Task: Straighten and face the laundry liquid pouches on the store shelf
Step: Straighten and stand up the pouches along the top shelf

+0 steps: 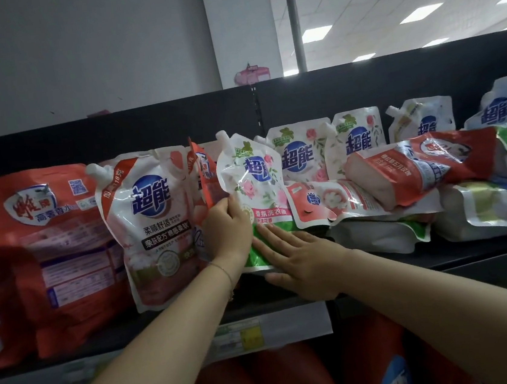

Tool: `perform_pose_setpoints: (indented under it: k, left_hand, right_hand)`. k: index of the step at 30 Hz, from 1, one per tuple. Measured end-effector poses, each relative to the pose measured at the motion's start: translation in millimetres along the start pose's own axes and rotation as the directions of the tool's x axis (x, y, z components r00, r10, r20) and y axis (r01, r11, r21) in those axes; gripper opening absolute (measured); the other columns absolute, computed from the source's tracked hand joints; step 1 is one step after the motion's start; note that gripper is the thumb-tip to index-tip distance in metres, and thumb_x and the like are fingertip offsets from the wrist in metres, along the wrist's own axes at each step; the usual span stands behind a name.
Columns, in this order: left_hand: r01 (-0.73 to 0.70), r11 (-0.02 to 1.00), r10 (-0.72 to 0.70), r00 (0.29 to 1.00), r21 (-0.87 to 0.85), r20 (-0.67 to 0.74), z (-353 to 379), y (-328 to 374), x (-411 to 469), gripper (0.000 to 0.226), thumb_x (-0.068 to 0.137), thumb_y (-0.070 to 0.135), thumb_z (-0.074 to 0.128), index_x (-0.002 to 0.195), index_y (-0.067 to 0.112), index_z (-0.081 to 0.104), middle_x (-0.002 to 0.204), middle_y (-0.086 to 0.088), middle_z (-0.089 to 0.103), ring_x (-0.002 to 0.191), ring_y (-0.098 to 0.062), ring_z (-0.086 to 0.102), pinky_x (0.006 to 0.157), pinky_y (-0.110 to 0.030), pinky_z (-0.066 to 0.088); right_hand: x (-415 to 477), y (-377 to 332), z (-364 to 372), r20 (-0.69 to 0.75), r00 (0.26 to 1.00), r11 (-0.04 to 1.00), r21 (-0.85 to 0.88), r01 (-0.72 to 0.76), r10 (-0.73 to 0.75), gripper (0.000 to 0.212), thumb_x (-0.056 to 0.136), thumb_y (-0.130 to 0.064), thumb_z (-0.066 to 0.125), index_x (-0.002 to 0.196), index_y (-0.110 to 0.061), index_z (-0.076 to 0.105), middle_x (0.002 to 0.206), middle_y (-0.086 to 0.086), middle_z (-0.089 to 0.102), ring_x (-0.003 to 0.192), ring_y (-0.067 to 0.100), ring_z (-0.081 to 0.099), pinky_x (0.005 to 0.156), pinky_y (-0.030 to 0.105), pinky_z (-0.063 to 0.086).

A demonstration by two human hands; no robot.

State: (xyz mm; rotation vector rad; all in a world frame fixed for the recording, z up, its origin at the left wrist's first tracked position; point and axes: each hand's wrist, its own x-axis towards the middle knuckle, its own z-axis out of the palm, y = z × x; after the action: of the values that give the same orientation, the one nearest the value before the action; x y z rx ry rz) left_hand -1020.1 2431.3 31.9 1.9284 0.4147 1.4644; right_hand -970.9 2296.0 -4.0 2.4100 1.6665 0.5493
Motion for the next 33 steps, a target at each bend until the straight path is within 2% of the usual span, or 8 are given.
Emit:
perform_pose_setpoints:
  k: [9, 14, 17, 19, 22, 27, 31, 33]
  left_hand:
    - [-0.197, 0.970, 0.198, 0.980, 0.141, 0.009, -12, -10, -7, 0.047, 0.098, 0.018, 0.045, 0.053, 0.023, 0.032, 0.051, 0.010, 0.039, 0.047, -0.005, 0.035, 0.047, -0.028, 0.020]
    - [-0.236, 0.959, 0.230, 0.972, 0.159, 0.058, -16, -16, -9, 0.041, 0.097, 0.019, 0.047, 0.058, 0.023, 0.036, 0.055, 0.009, 0.042, 0.048, -0.005, 0.039, 0.047, -0.022, 0.021]
    - [-0.215, 0.965, 0.209, 0.976, 0.149, 0.059, -16, -17, -10, 0.023, 0.095, 0.022, 0.051, 0.074, 0.017, 0.044, 0.066, 0.005, 0.050, 0.055, -0.008, 0.047, 0.047, -0.023, 0.030]
    - [-0.239, 0.959, 0.231, 0.971, 0.150, 0.063, -17, -13, -15, 0.018, 0.091, 0.021, 0.055, 0.081, 0.015, 0.042, 0.073, 0.004, 0.047, 0.057, -0.012, 0.047, 0.048, -0.028, 0.037]
    - [-0.422, 0.882, 0.413, 0.906, 0.209, 0.089, -20, -4, -25, 0.020, 0.087, 0.020, 0.059, 0.085, 0.016, 0.039, 0.078, 0.003, 0.045, 0.055, -0.017, 0.046, 0.043, -0.027, 0.037]
    - [-0.658, 0.661, 0.647, 0.743, 0.362, 0.171, -14, 16, -37, 0.013, 0.082, 0.022, 0.052, 0.084, 0.017, 0.041, 0.075, 0.002, 0.046, 0.048, -0.011, 0.039, 0.042, -0.014, 0.021]
    - [-0.687, 0.671, 0.579, 0.721, 0.279, 0.382, 13, 36, -51, 0.013, 0.081, 0.016, 0.057, 0.090, 0.015, 0.048, 0.085, 0.002, 0.049, 0.063, -0.012, 0.046, 0.048, -0.015, 0.027]
    - [-0.686, 0.668, 0.499, 0.700, 0.287, 0.511, 33, 45, -58, 0.024, 0.081, 0.022, 0.057, 0.103, 0.017, 0.049, 0.101, 0.002, 0.050, 0.085, -0.014, 0.049, 0.065, -0.024, 0.039]
  right_hand:
    - [18, -1, 3, 0.148, 0.988, 0.998, 0.029, -0.060, 0.055, 0.066, 0.099, -0.054, 0.007, 0.147, -0.021, -0.022, 0.150, 0.003, -0.035, 0.140, 0.015, -0.028, 0.119, 0.036, -0.001]
    - [20, 3, -1, 0.190, 0.979, 0.996, -0.028, 0.081, -0.074, 0.052, 0.105, -0.036, 0.017, 0.152, -0.023, -0.002, 0.153, 0.009, -0.027, 0.138, 0.024, -0.029, 0.119, 0.044, 0.000]
    - [14, 0, -19, 0.115, 0.993, 0.991, 0.132, -0.028, 0.013, 0.052, 0.104, -0.036, 0.030, 0.151, -0.015, 0.023, 0.159, 0.011, 0.004, 0.143, 0.028, 0.021, 0.111, 0.038, 0.028]
    - [7, 2, -29, -0.052, 0.995, 0.978, 0.193, -0.073, 0.084, 0.038, 0.101, -0.035, 0.038, 0.124, -0.012, 0.058, 0.126, 0.013, 0.055, 0.101, 0.025, 0.059, 0.079, 0.036, 0.047]
    - [-2, 10, -41, -0.285, 0.949, 0.981, 0.174, -0.088, 0.136, 0.033, 0.096, -0.038, 0.043, 0.079, -0.016, 0.059, 0.079, 0.000, 0.060, 0.068, 0.018, 0.056, 0.057, 0.030, 0.045]
    - [-26, 43, -46, -0.439, 0.893, 0.988, 0.152, -0.037, 0.101, 0.024, 0.092, -0.033, 0.048, 0.092, -0.016, 0.065, 0.095, -0.003, 0.059, 0.092, 0.015, 0.051, 0.070, 0.029, 0.041]
    - [-43, 72, -36, -0.416, 0.901, 0.988, 0.138, -0.074, 0.126, 0.027, 0.091, -0.029, 0.051, 0.111, -0.016, 0.063, 0.111, -0.001, 0.057, 0.107, 0.018, 0.049, 0.081, 0.029, 0.039]
    - [-51, 82, -30, -0.418, 0.894, 0.982, 0.155, -0.105, 0.162, 0.029, 0.090, -0.027, 0.051, 0.115, -0.016, 0.061, 0.114, 0.000, 0.056, 0.110, 0.019, 0.048, 0.086, 0.030, 0.040]
